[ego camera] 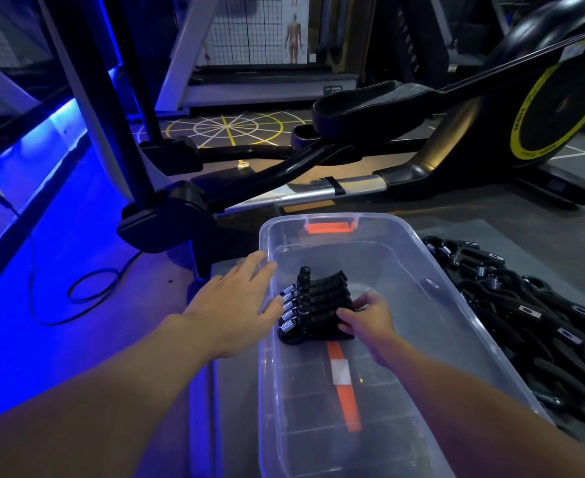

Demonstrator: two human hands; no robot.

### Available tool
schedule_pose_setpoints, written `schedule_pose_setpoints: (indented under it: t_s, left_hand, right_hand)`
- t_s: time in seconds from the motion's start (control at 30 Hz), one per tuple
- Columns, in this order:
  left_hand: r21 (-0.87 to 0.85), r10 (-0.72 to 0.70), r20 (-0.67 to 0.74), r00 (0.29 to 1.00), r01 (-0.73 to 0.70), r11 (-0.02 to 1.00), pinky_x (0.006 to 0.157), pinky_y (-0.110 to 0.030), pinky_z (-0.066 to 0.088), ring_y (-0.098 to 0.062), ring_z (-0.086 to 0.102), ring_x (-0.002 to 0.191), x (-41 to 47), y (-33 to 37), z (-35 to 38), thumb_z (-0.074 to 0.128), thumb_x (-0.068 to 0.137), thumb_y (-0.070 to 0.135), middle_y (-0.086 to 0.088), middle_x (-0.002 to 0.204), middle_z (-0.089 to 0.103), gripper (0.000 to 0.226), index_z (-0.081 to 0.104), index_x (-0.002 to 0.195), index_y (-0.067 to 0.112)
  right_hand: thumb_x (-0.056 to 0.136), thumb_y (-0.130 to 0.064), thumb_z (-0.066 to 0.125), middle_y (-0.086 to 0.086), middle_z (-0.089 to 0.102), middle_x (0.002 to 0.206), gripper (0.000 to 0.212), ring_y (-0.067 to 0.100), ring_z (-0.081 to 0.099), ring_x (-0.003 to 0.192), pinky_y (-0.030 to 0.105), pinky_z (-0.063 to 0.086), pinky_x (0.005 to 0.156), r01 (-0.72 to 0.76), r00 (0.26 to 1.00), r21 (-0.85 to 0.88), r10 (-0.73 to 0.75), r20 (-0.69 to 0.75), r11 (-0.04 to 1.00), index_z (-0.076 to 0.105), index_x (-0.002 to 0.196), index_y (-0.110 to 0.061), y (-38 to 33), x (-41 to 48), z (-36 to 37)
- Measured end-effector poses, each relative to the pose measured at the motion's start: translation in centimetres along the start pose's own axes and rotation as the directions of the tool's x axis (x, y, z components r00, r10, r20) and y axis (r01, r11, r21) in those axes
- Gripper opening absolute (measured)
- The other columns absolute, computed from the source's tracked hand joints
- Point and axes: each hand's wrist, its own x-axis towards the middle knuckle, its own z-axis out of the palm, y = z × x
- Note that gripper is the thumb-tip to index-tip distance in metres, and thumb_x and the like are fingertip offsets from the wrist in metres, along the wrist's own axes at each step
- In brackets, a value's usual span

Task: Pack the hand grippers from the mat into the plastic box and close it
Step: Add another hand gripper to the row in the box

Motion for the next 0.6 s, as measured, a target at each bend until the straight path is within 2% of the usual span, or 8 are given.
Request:
schedule_pose_setpoints:
  t_s: [0.13, 0.23, 0.27, 0.3, 0.33, 0.37, 0.47, 0.6]
  left_hand:
    - [0.006, -0.001, 0.010, 1.000, 0.001, 1.000, 0.101, -0.034, 0.034, -0.020, 0.041, 0.128, 0.1, 0.0, 0.1, 0.030, 0.100, 0.046, 0.008, 0.158, 0.008, 0.059, 0.018, 0.153, 0.022]
    - [0.005, 0.001, 0.005, 1.000, -0.001, 1.000, 0.098, -0.034, 0.035, -0.021, 0.043, 0.124, 0.2, 0.0, 0.2, 0.031, 0.100, 0.045, 0.007, 0.157, 0.008, 0.059, 0.019, 0.153, 0.020]
    - [0.005, -0.001, 0.003, 1.000, 0.001, 1.000, 0.097, -0.034, 0.035, -0.021, 0.044, 0.123, 0.3, -0.1, 0.3, 0.031, 0.100, 0.044, 0.007, 0.157, 0.008, 0.058, 0.019, 0.152, 0.020]
    - [0.006, -0.003, 0.001, 1.000, 0.003, 1.000, 0.096, -0.034, 0.035, -0.022, 0.045, 0.121, 0.3, -0.1, 0.4, 0.031, 0.100, 0.044, 0.007, 0.157, 0.008, 0.058, 0.020, 0.152, 0.020]
    - [0.009, -0.005, 0.001, 1.000, 0.005, 1.000, 0.095, -0.034, 0.036, -0.022, 0.046, 0.120, 0.3, -0.1, 0.4, 0.031, 0.100, 0.044, 0.007, 0.156, 0.008, 0.057, 0.020, 0.152, 0.020]
    - [0.011, -0.006, 0.003, 1.000, 0.006, 1.000, 0.095, -0.034, 0.036, -0.022, 0.047, 0.118, 0.4, -0.1, 0.4, 0.031, 0.100, 0.044, 0.007, 0.156, 0.008, 0.057, 0.020, 0.152, 0.021]
    - [0.007, -0.007, 0.008, 1.000, 0.007, 1.000, 0.094, -0.033, 0.036, -0.022, 0.048, 0.117, 0.4, -0.1, 0.4, 0.031, 0.101, 0.044, 0.008, 0.157, 0.007, 0.057, 0.020, 0.152, 0.022]
    - [-0.014, -0.010, -0.004, 1.000, 0.010, 1.000, 0.091, -0.034, 0.036, -0.024, 0.050, 0.111, 0.5, -0.1, 0.6, 0.033, 0.101, 0.042, 0.007, 0.156, 0.009, 0.057, 0.022, 0.152, 0.020]
  right_hand:
    - [0.074, 0.005, 0.070, 0.015, 0.053, 0.069, 0.033, 0.025, 0.055, 0.058, 0.034, 0.051, 0.052, 0.121, 0.991, -0.212, -0.105, 0.085, 0.970, 0.043, 0.084, -0.011, -0.3, -0.1, -0.2]
    - [0.071, -0.001, 0.074, 0.008, 0.056, 0.067, 0.035, 0.024, 0.056, 0.057, 0.038, 0.053, 0.057, 0.224, 0.973, -0.299, -0.193, 0.129, 0.928, 0.046, 0.081, -0.020, -0.4, -0.1, -0.3]
    - [0.069, -0.003, 0.075, 0.002, 0.056, 0.068, 0.037, 0.021, 0.056, 0.058, 0.035, 0.054, 0.061, 0.281, 0.958, -0.345, -0.245, 0.147, 0.896, 0.047, 0.080, -0.024, -0.4, 0.0, -0.4]
    - [0.069, -0.002, 0.076, -0.004, 0.053, 0.069, 0.037, 0.014, 0.054, 0.060, 0.026, 0.052, 0.062, 0.340, 0.940, -0.390, -0.291, 0.180, 0.856, 0.049, 0.081, -0.024, -0.5, 0.0, -0.6]
    - [0.069, 0.000, 0.075, -0.009, 0.050, 0.071, 0.035, 0.006, 0.050, 0.062, 0.013, 0.044, 0.059, 0.393, 0.919, -0.422, -0.329, 0.218, 0.817, 0.051, 0.083, -0.020, -0.7, -0.1, -0.8]
    - [0.069, 0.001, 0.075, -0.011, 0.047, 0.071, 0.032, 0.003, 0.046, 0.062, 0.010, 0.038, 0.057, 0.435, 0.900, -0.444, -0.359, 0.250, 0.783, 0.052, 0.083, -0.016, -0.9, -0.1, -1.0]
    - [0.069, -0.006, 0.077, -0.010, 0.046, 0.069, 0.030, 0.009, 0.043, 0.062, 0.014, 0.034, 0.054, 0.502, 0.865, -0.492, -0.404, 0.297, 0.711, 0.052, 0.084, -0.013, -0.9, 0.3, -1.6]
    - [0.072, -0.015, 0.077, -0.010, 0.047, 0.067, 0.030, 0.003, 0.043, 0.061, 0.017, 0.031, 0.053, 0.512, 0.859, -0.529, -0.400, 0.319, 0.677, 0.052, 0.087, -0.016, -0.3, 0.8, -1.8]
